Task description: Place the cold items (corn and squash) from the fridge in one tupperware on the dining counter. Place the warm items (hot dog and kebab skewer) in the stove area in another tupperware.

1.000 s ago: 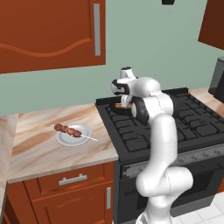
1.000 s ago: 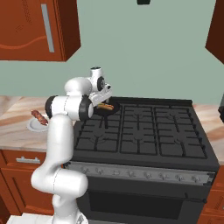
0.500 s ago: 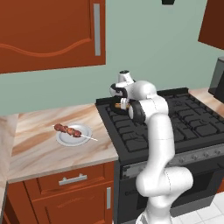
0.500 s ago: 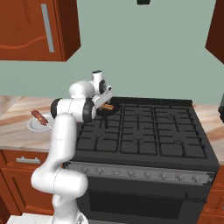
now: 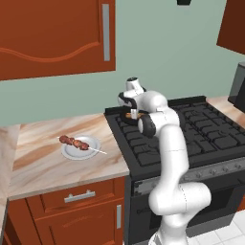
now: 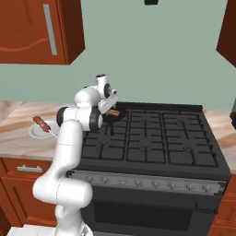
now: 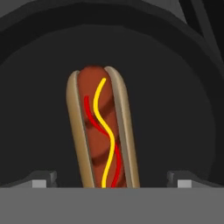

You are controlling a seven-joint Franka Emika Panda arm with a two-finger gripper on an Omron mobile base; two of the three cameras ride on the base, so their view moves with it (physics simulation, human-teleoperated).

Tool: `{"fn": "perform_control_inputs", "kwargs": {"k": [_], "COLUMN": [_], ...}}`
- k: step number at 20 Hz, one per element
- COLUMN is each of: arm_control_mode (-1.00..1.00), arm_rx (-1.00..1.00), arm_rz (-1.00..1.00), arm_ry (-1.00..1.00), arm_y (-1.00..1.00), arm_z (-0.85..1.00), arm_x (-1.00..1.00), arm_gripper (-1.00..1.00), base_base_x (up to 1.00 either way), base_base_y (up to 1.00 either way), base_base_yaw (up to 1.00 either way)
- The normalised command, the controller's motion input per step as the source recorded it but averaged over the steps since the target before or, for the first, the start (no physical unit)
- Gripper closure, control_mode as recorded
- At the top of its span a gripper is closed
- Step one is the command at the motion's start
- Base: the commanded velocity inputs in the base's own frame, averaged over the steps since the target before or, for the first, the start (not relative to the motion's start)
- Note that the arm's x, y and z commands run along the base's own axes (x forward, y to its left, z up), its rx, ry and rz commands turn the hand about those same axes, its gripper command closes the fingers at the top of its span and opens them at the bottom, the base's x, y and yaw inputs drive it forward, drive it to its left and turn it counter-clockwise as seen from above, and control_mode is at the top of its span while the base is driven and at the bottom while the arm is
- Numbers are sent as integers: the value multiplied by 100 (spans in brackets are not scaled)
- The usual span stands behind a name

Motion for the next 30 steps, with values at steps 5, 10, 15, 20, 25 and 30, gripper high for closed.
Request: {"fn": "perform_control_inputs", "kwargs": {"k": [5,10,15,20,25,30], "arm_control_mode": [-100,-100,-100,-100,-100,-100], "arm_rx": [0,1,1,1,0,0], "arm_rz": [4,0,1,2,0,-12], "arm_ry": [5,1,0,0,0,0], "arm_y": [0,0,0,0,0,0], "arm_z": [-11,-22,-10,-14,-1,0], "arm_x": [0,-8,0,0,0,-29], "arm_gripper": [-100,-100,-100,100,100,100], "base_base_x": [0,0,0,0,0,0], "base_base_y": [0,0,0,0,0,0], "base_base_yaw": [0,0,0,0,0,0]}}
